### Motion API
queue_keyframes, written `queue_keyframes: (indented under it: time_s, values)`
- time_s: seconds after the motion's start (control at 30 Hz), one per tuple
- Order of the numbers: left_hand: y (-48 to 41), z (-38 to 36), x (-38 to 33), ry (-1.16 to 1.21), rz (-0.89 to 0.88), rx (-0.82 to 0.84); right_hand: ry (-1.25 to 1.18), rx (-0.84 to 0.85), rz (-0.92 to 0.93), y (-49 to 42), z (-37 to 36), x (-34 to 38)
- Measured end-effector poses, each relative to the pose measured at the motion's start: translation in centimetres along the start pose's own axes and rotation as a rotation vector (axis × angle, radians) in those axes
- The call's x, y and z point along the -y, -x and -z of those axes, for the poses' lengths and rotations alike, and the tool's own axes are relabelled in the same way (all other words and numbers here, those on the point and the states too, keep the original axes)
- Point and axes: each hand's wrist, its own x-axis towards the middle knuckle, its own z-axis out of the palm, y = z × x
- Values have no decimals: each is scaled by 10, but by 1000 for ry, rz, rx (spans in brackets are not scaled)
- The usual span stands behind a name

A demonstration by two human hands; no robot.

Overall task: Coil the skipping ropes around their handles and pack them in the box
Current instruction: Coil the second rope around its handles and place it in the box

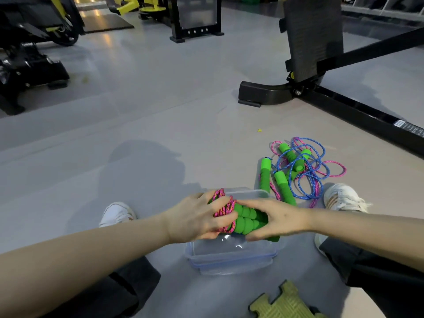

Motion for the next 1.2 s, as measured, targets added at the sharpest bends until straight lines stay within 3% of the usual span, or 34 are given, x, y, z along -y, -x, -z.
queue_keyframes:
  time_s: [0.2, 0.47, 0.73, 0.9, 1.0, 1.1, 1.2]
  values:
    - [13, -25, -19, 194, 56, 98, 205, 199, -50, -19, -21, -21]
    - [18, -46, -37, 239, 165, 194, 381, 338, -11, -39, -29, -33]
    - [18, -54, -36, 195, 94, 343, 614, 260, 43, -27, -44, -32]
    - [21, -34, -12, 234, -60, 407, 640, 262, 58, -28, -47, -33]
    - [24, -24, -11, 305, -3, 488, 662, 247, 90, -27, -51, -37]
    - [23, -32, -23, 436, 62, 707, 667, 255, 118, -23, -50, -43]
    - [17, -32, -27, 545, 114, 736, 665, 264, 186, -21, -41, -55]
